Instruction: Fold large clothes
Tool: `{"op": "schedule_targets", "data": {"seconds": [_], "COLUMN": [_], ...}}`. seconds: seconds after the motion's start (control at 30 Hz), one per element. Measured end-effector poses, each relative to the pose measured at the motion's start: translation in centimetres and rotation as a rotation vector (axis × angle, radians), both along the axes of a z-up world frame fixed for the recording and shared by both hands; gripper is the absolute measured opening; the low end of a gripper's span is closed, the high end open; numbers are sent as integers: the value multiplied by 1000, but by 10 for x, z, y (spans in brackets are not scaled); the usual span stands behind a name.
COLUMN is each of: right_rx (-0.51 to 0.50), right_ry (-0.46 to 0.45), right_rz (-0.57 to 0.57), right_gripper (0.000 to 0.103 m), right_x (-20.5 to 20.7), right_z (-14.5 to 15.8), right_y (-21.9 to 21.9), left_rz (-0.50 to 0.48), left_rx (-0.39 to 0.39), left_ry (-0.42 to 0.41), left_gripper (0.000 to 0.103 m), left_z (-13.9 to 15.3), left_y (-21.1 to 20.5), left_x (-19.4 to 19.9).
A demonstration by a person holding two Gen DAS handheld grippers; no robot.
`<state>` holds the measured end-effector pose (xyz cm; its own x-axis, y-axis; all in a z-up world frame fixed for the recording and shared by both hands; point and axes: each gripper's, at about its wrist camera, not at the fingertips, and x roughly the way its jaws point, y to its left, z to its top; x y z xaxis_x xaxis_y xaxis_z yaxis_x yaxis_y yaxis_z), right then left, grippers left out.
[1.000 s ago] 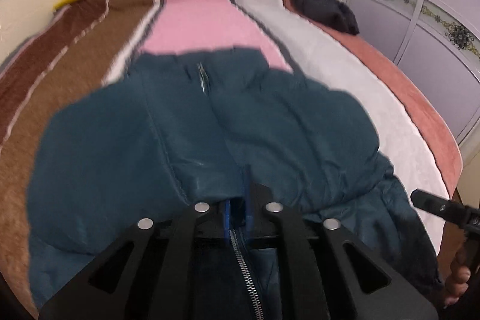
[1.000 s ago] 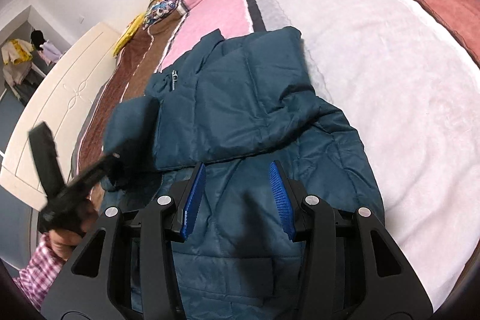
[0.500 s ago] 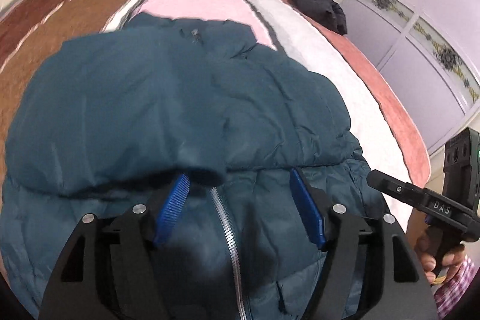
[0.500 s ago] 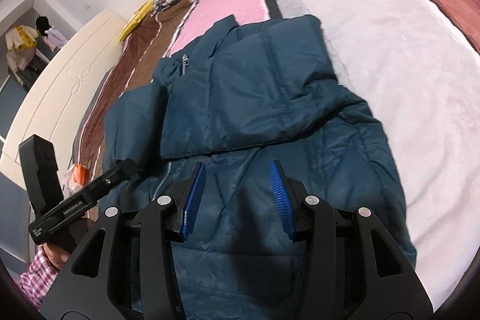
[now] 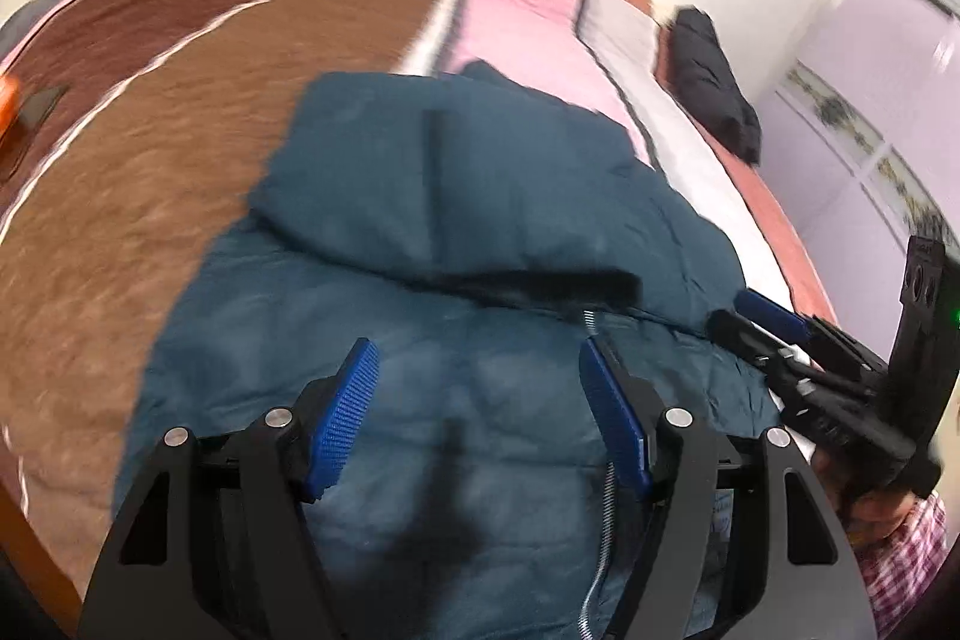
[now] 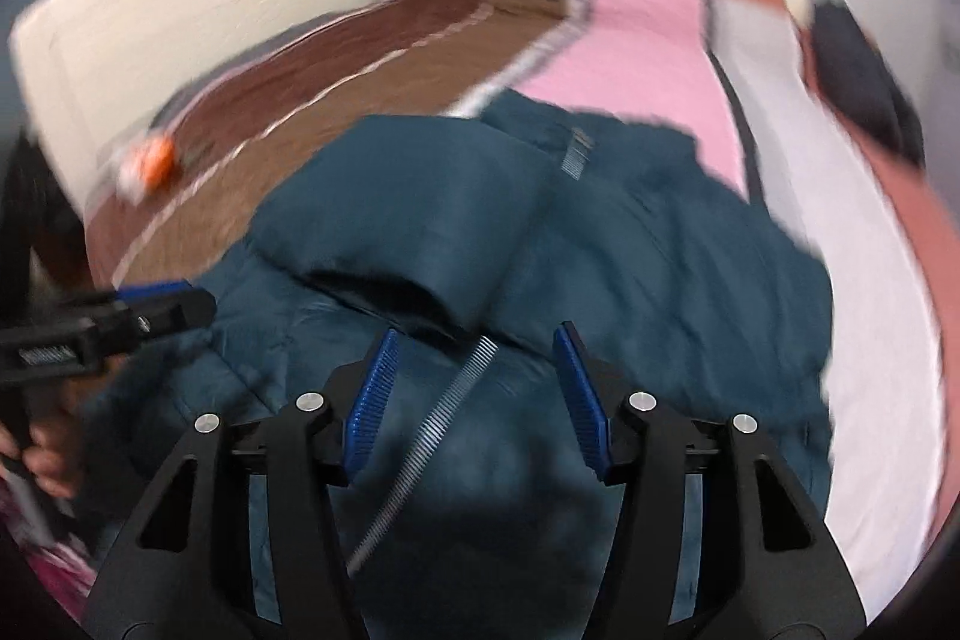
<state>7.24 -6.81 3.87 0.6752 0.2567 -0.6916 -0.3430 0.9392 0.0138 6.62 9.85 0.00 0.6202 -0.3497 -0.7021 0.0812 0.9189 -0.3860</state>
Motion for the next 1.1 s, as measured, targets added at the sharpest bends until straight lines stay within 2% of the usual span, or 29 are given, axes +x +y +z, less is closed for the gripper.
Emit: {"op": "schedule_targets", "data": {"seconds": [0.2,0.3,0.43,0.47,0.5,0.57,0.6,0.7,0.73,0.87,0.93,0.97,1.0,1.07,1.1], "right_rx": [-479,-618,-699,-704,-692,-600,-515,-313,-218,50,138,183,227,322,385], "right_ry": [-244,-300,-283,-280,-275,-256,-246,-216,-193,-85,-13,23,61,130,157], "right_rz": [150,199,198,189,175,126,87,-7,-55,-222,-273,-283,-292,-319,-330], "right_gripper": [57,57,57,47,28,16,12,11,11,12,14,25,42,54,56], "right_x": [5,11,33,38,44,51,54,55,55,53,53,50,49,50,50], "right_z": [-34,-55,-79,-82,-82,-70,-58,-25,-13,5,0,-5,-12,-23,-28], "right_y": [96,123,136,135,133,121,108,73,53,-20,-47,-59,-69,-90,-101], "left_rz": [65,77,83,83,83,81,80,79,76,59,48,45,42,35,36], "left_rx": [-41,-63,-77,-78,-76,-74,-72,-66,-63,-42,-25,-19,-9,20,41], "left_ry": [4,3,2,3,3,1,-1,-1,-3,-15,-27,-31,-36,-51,-60], "left_gripper": [68,68,68,68,68,68,68,68,68,68,68,68,68,68,68], "left_z": [-3,-5,-7,-7,-7,-6,-6,-5,-4,2,7,8,10,15,18], "left_y": [34,45,54,55,55,55,54,53,51,43,38,36,35,32,31], "left_x": [-10,-11,-13,-13,-12,-11,-10,-7,-5,4,10,12,16,23,28]}}
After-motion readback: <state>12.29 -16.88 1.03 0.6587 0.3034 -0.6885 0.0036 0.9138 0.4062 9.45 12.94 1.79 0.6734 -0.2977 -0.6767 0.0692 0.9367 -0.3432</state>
